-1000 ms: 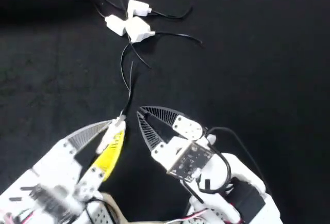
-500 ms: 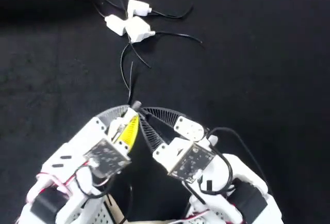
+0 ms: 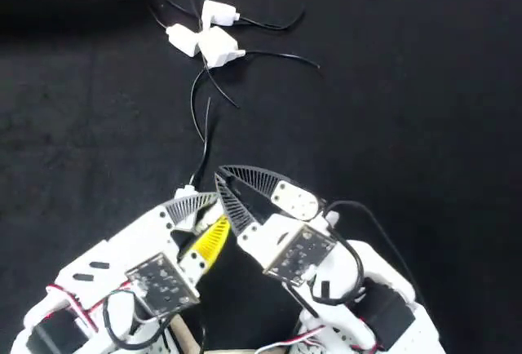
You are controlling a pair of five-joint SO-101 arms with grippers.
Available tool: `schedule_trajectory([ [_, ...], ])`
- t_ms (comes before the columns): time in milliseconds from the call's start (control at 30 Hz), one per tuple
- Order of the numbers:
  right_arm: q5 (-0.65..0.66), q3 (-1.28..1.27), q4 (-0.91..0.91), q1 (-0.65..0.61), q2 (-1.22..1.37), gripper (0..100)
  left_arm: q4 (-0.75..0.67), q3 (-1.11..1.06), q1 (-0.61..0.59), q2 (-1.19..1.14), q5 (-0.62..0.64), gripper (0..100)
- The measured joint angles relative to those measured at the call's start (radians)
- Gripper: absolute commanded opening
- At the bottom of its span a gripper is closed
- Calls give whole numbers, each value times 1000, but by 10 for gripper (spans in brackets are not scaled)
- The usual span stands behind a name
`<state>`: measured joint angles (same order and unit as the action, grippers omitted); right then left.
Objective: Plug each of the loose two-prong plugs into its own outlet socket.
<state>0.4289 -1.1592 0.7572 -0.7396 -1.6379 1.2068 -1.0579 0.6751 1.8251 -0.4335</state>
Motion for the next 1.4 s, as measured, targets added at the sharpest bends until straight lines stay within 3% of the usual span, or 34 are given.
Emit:
schedule_trajectory([
  [167,-2,-52,-61,0,-2,11,6,8,0,-5,18,29],
  [433,-2,-97,-40,49,-3,11,40,101,-137,-5,23,29],
  [700,0,-150,-77,63,6,11,57,170,-149,0,25,29],
  [1067,2,-38,-25,169,5,11,-21,-49,-153,-2,23,29],
  [1400,2,-32,-72,71,9,11,-49,-75,-153,-2,23,29],
])
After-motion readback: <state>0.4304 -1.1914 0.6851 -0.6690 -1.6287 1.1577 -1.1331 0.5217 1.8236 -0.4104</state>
